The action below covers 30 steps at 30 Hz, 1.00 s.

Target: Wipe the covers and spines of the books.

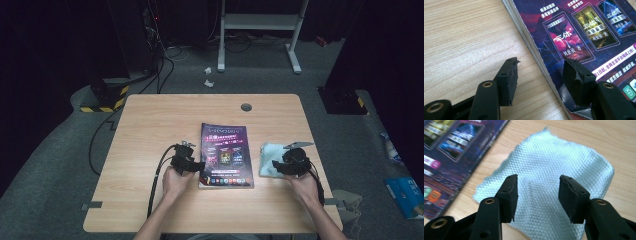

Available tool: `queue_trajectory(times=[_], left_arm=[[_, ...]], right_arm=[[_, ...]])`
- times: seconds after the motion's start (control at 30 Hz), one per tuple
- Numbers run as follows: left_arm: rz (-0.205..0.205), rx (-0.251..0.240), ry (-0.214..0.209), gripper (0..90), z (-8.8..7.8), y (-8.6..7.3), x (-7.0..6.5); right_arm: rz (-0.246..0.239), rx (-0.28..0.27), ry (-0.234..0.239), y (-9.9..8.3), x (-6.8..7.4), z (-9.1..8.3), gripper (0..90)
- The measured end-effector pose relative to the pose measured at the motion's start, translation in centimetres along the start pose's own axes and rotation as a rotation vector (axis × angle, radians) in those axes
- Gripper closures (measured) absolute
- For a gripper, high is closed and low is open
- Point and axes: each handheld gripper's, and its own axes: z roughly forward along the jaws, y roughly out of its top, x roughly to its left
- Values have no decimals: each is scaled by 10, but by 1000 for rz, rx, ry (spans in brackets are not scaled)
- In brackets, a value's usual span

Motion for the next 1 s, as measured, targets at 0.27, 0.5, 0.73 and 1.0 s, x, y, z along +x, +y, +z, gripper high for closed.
queue_trajectory(times=[0.27,0.5,0.73,1.0], left_arm=[[29,5,-10,450,1,0,-5],[50,15,-31,476,4,1,-15],[53,22,-11,475,4,2,-18],[38,26,-15,479,5,3,-20]], right_arm=[[-6,58,-9,1,0,26,485],[-41,59,-11,0,-1,23,683],[-90,88,-17,3,3,22,844],[-63,71,25,2,1,18,854]])
